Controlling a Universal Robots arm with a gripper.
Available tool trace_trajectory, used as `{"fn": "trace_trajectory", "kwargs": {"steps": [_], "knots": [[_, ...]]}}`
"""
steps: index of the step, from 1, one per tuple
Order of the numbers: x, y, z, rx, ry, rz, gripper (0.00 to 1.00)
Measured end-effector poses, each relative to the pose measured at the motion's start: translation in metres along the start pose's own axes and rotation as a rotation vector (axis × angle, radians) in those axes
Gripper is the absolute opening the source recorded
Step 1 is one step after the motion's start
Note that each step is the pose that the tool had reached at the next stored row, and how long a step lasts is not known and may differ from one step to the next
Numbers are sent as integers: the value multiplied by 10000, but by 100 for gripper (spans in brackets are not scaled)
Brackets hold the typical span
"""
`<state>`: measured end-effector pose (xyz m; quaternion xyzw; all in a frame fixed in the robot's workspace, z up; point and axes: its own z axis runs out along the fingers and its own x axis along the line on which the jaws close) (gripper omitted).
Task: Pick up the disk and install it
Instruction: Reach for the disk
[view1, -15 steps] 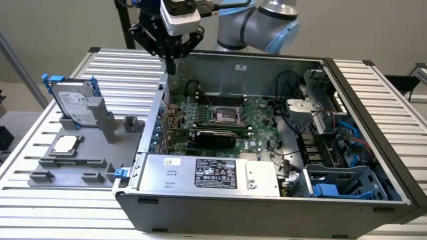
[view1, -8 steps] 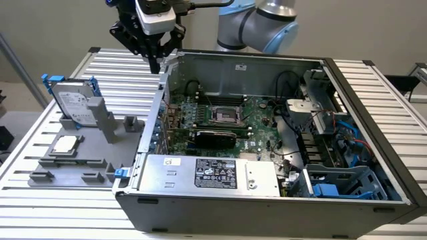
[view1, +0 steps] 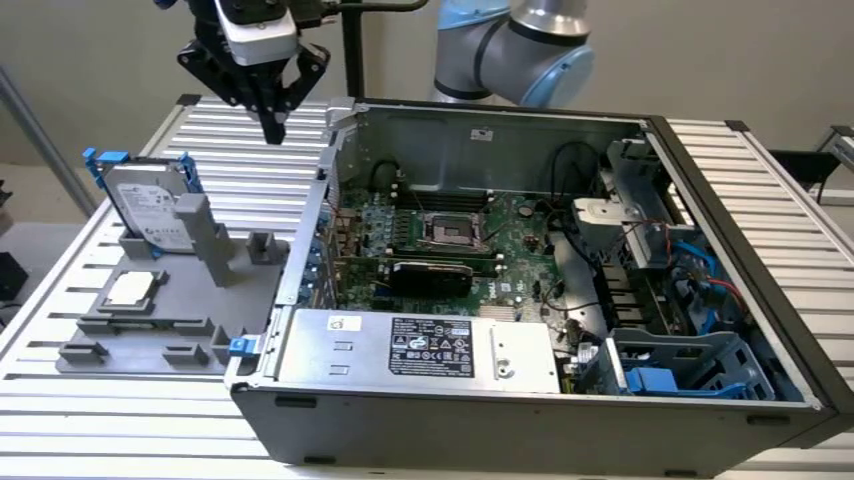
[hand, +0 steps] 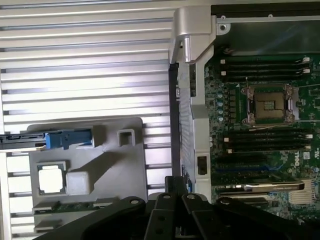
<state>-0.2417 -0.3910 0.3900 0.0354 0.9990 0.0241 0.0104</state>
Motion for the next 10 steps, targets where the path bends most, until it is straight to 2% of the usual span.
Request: {"fn": "trace_trajectory", "kwargs": {"steps": [10], "knots": [[456,34,-1,1,1,-1,11]]}}
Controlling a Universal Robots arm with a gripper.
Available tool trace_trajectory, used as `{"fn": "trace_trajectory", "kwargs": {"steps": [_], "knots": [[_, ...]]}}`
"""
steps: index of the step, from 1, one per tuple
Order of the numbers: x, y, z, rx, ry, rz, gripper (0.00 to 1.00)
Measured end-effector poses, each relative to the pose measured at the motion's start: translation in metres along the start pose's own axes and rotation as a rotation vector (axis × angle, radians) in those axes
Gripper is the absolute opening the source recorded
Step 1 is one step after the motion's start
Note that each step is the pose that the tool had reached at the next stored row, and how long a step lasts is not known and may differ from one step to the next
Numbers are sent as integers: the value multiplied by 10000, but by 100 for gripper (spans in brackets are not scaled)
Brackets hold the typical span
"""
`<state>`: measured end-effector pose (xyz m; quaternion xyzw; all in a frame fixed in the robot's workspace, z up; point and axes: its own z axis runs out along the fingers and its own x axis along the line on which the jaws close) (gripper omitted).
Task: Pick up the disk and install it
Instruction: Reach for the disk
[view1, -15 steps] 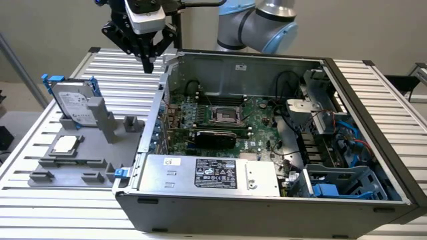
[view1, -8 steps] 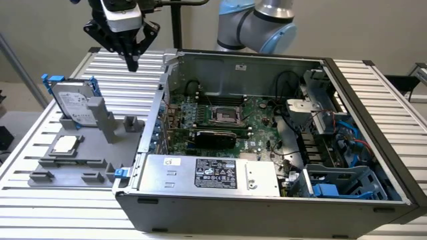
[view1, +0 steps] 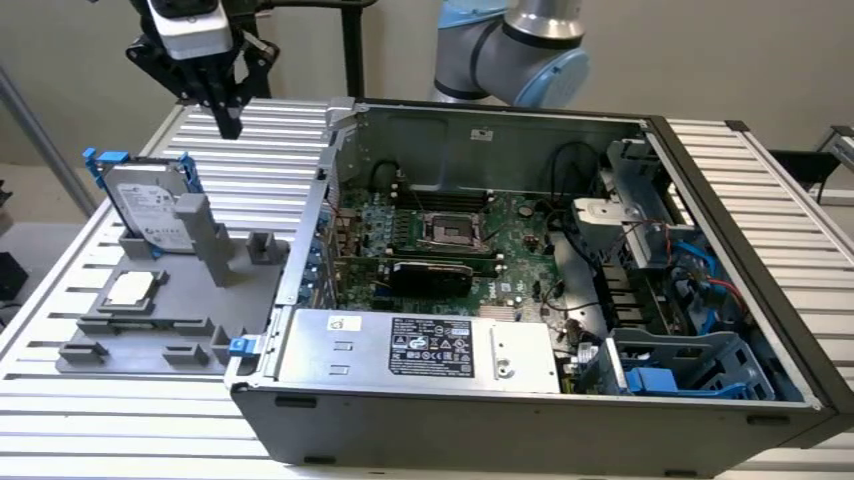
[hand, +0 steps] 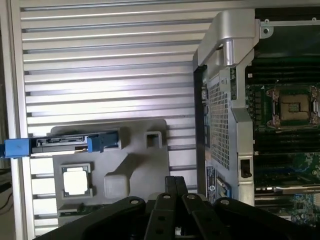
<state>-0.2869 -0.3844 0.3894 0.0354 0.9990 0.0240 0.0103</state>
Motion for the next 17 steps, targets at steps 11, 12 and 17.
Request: {"fn": "trace_trajectory", "kwargs": {"steps": [11,12,17], "knots": [[506,41,-1,1,2,1,11],[552,48,-1,1,3,1,11],[784,95,1,1,7,1,11]]}}
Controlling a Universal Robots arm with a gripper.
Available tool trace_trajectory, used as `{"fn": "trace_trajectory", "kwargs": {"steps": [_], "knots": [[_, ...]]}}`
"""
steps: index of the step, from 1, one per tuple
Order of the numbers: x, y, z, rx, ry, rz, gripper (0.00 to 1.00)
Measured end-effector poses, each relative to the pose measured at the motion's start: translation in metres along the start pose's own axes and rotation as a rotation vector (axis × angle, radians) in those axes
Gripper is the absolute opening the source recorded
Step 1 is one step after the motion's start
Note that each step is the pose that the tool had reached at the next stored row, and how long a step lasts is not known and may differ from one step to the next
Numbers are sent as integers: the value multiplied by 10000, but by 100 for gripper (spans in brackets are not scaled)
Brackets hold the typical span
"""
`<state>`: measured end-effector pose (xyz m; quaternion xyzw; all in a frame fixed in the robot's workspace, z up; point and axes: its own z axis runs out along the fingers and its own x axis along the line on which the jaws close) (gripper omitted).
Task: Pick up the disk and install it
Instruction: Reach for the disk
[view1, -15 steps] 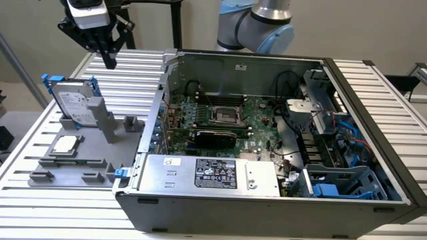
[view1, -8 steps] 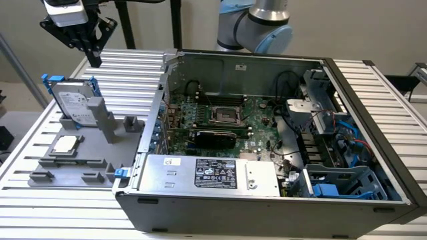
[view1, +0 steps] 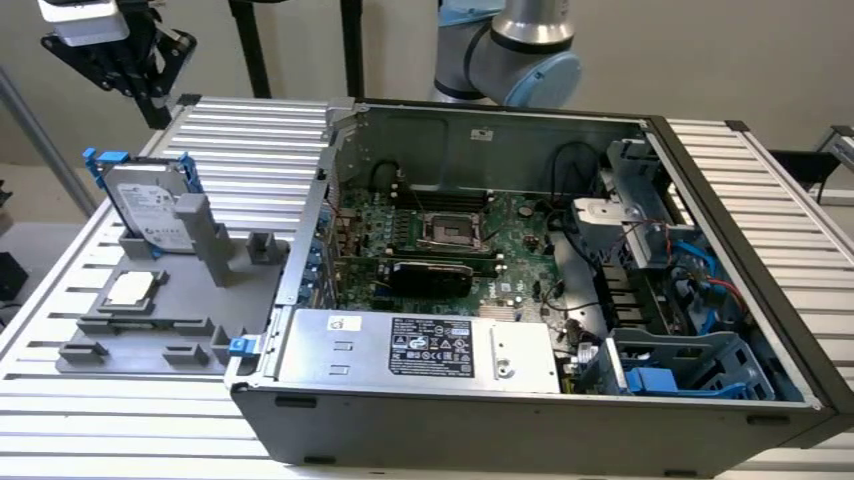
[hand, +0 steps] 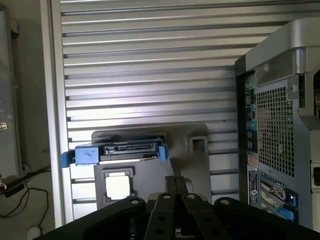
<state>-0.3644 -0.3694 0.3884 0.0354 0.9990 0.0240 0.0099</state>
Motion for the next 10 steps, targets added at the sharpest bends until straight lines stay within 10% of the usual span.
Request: {"fn": "trace_trajectory", "kwargs": {"steps": [10], "knots": [[339,46,5,0,14,-25,11]]}}
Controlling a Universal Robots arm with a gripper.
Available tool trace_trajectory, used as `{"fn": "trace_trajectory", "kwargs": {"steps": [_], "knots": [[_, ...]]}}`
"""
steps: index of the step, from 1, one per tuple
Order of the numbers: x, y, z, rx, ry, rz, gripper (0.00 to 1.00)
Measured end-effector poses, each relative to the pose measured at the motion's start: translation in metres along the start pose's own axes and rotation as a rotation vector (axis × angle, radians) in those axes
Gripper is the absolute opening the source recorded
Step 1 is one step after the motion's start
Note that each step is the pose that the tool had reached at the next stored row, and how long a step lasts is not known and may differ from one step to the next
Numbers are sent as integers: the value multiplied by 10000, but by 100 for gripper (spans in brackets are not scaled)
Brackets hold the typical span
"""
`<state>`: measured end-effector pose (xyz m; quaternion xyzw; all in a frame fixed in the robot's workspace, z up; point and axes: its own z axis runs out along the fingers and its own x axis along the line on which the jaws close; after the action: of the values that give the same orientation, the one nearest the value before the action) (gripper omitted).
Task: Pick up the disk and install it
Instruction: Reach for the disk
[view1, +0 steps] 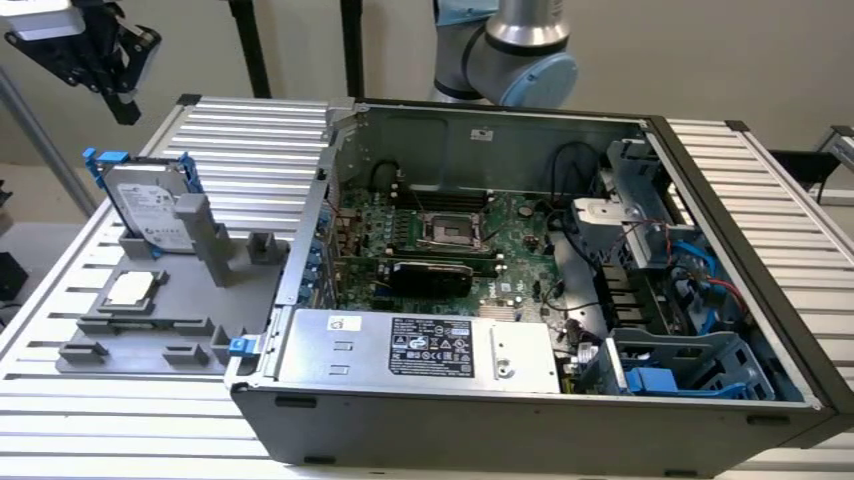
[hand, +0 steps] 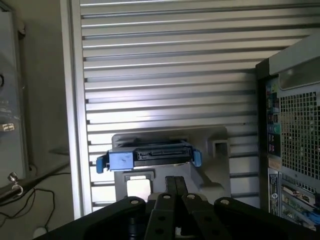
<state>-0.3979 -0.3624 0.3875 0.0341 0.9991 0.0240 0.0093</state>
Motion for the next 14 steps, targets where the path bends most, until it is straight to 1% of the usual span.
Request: {"fn": "trace_trajectory", "kwargs": {"steps": [6,14], "knots": [[102,3,9,-1,12,-95,11],[290,18,28,-2,16,-160,11]]}}
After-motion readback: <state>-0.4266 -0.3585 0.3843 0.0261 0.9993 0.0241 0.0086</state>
